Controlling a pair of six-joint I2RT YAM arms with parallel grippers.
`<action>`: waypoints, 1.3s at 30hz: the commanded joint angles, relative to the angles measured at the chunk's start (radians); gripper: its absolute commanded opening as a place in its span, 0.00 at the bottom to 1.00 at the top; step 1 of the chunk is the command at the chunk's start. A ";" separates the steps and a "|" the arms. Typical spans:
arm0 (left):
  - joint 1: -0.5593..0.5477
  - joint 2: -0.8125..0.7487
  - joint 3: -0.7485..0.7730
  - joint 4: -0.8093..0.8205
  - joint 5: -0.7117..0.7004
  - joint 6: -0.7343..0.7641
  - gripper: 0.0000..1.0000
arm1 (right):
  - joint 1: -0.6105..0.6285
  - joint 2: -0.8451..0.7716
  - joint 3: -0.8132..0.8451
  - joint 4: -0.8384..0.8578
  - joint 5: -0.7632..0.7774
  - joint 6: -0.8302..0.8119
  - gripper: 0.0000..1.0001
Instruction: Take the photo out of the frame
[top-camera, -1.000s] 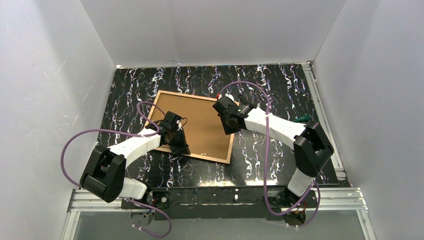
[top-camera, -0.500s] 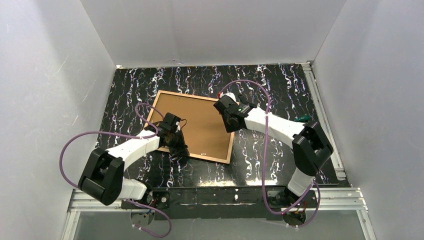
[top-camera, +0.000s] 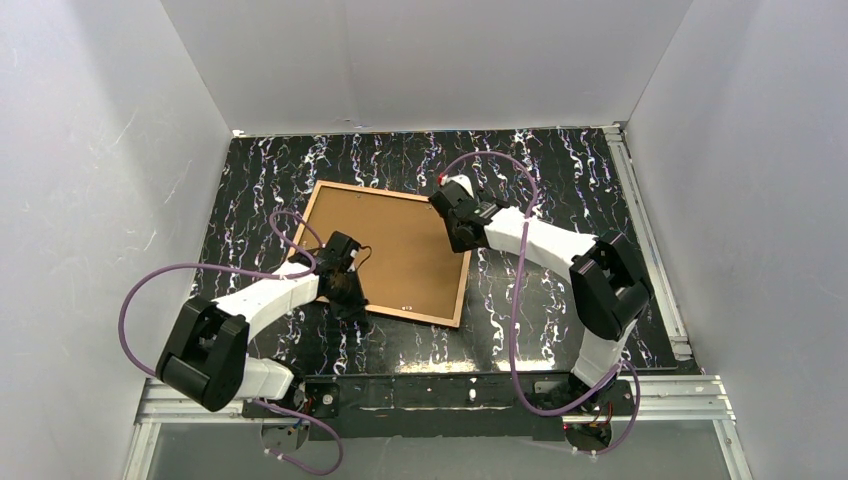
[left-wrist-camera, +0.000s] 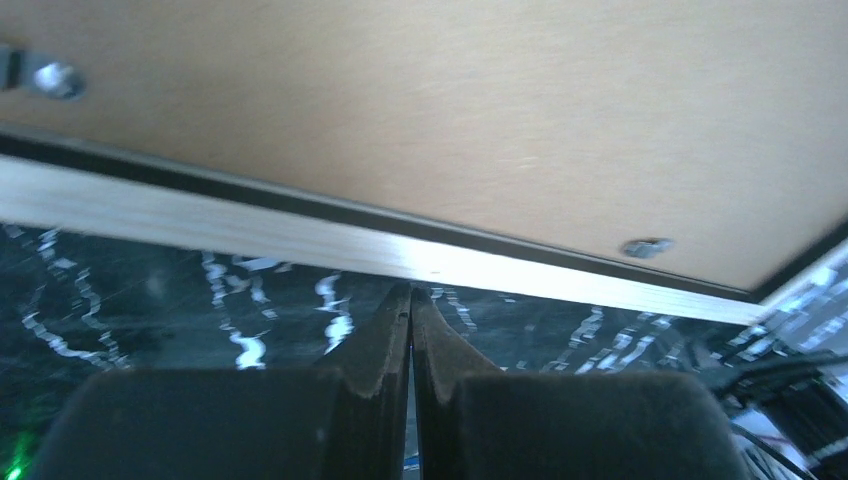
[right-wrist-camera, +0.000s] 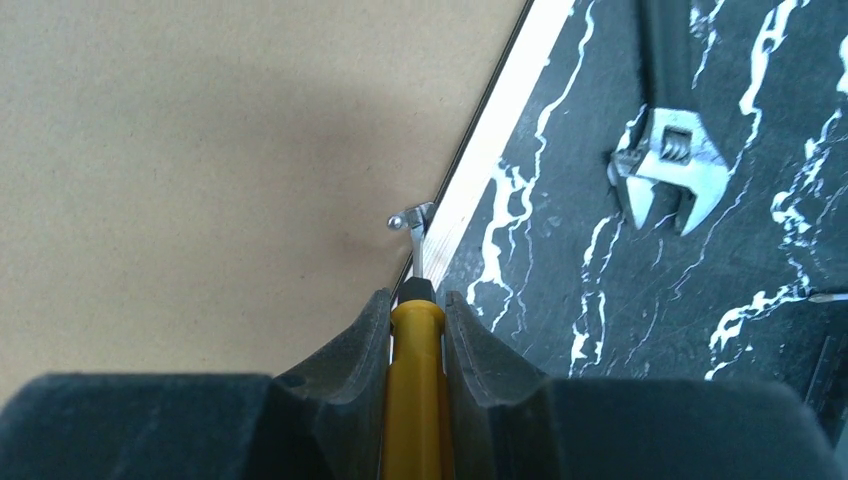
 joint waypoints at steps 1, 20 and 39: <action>0.005 0.017 -0.039 -0.178 -0.064 0.013 0.00 | -0.034 0.043 0.025 0.007 0.043 -0.024 0.01; 0.005 -0.081 0.002 -0.189 0.062 0.078 0.00 | -0.102 -0.238 -0.074 0.163 -0.040 -0.062 0.01; 0.004 -0.359 0.008 -0.239 0.304 0.122 0.53 | -0.404 -0.999 -0.963 0.292 0.024 0.554 0.01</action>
